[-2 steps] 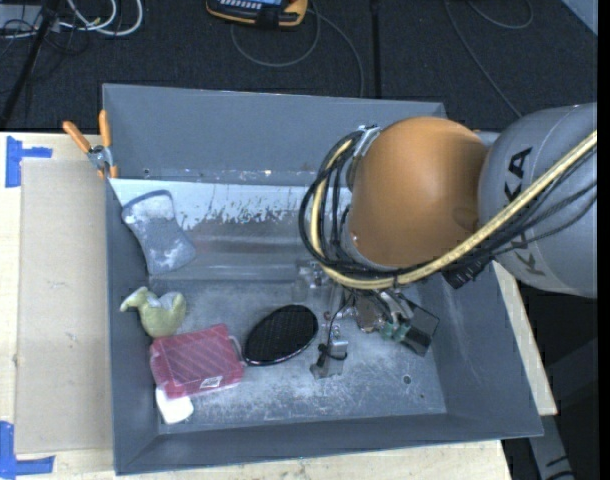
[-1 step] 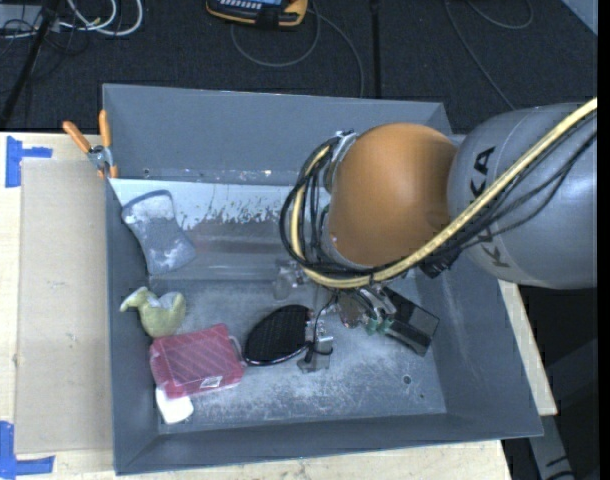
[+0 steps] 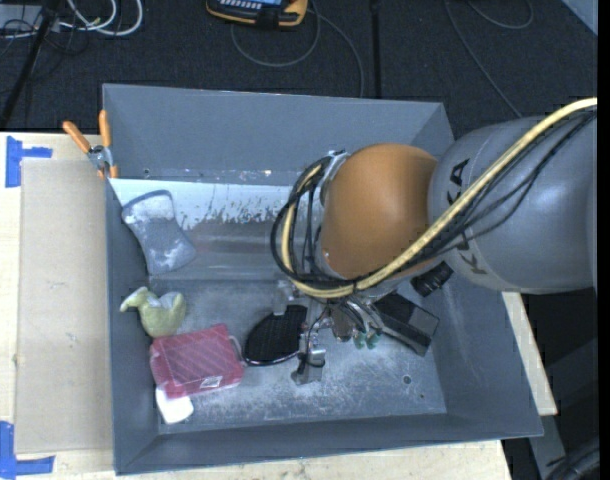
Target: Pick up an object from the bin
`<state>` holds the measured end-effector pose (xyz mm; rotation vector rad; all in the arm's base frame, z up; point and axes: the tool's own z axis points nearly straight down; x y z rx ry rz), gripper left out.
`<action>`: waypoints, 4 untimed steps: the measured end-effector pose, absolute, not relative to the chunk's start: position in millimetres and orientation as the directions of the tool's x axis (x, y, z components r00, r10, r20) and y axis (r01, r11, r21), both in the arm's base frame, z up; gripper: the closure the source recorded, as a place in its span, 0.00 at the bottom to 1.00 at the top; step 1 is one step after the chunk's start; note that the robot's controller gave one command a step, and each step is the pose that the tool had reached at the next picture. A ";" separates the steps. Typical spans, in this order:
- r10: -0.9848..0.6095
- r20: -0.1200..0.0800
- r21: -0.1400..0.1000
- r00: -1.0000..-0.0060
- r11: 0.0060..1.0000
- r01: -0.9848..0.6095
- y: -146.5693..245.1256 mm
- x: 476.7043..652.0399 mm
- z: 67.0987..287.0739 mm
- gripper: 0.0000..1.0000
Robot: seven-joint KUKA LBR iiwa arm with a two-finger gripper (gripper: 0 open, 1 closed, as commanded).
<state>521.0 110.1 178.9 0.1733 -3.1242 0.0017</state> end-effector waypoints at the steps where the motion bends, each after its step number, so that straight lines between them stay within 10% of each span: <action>1: 0.164 0.008 -0.001 -0.986 0.986 0.164 105.9 524.0 172.0 0.00; 3: -0.152 0.010 0.001 -0.988 0.988 -0.152 93.0 536.8 121.5 0.00; 4: 0.139 0.011 -0.002 -0.990 0.990 0.139 75.5 554.5 68.5 1.00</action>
Offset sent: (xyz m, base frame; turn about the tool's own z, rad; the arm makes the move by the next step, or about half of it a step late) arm 0.0221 -0.0202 -0.0632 -0.0445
